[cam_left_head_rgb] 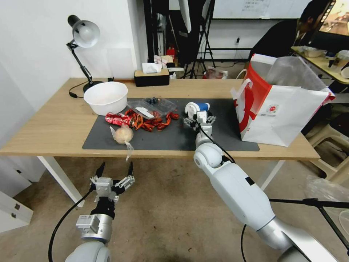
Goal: Pick up the trash from the table and place it into the takeout bag.
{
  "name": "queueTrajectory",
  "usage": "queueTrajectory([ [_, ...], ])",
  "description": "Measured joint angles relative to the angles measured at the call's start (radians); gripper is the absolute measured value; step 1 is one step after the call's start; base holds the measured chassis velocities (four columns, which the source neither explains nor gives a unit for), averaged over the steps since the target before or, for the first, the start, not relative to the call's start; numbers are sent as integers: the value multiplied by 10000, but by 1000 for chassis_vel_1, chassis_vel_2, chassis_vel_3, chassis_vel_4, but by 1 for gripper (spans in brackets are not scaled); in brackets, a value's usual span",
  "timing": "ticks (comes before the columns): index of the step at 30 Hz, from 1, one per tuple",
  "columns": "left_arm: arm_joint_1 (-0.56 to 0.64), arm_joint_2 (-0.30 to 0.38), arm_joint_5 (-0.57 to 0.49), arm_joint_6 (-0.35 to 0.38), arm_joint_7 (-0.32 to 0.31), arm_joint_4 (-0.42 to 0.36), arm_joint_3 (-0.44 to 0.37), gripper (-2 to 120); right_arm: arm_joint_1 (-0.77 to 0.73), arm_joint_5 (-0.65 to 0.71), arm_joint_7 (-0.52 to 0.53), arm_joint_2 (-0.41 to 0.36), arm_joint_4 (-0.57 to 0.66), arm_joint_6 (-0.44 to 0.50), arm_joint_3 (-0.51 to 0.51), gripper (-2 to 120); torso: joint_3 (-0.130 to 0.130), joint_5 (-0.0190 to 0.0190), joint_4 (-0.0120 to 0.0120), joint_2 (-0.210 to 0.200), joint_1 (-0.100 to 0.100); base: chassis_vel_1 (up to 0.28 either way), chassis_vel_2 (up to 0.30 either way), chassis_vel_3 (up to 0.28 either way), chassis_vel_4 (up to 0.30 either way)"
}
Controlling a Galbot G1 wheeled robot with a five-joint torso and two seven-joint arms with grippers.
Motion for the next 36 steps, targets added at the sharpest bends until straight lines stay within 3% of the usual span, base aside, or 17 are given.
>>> queueTrajectory([
  [9, -8, 0, 2, -97, -5, 69, 0, 99, -1, -38, 8, 29, 34, 1, -52, 70, 0, 0, 0, 0, 0, 0, 0, 0, 0],
  [19, -9, 0, 14, -151, -7, 110, 8, 99, 0, -75, 24, 32, 16, -22, -79, 68, 0, 0, 0, 0, 0, 0, 0, 0, 0],
  [28, 15, 0, 26, -234, -7, 142, 11, 99, 1, -131, 33, 51, -45, -60, -107, 41, 0, 0, 0, 0, 0, 0, 0, 0, 0],
  [30, 23, 0, 31, -255, -7, 154, 9, 99, -6, -142, 31, 58, -48, -82, -111, 30, 0, 0, 0, 0, 0, 0, 0, 0, 0],
  [36, 29, 0, 38, -286, -7, 175, 6, 99, -33, -143, 24, 53, -10, -119, -122, 16, 0, 0, 0, 0, 0, 0, 0, 0, 0],
])
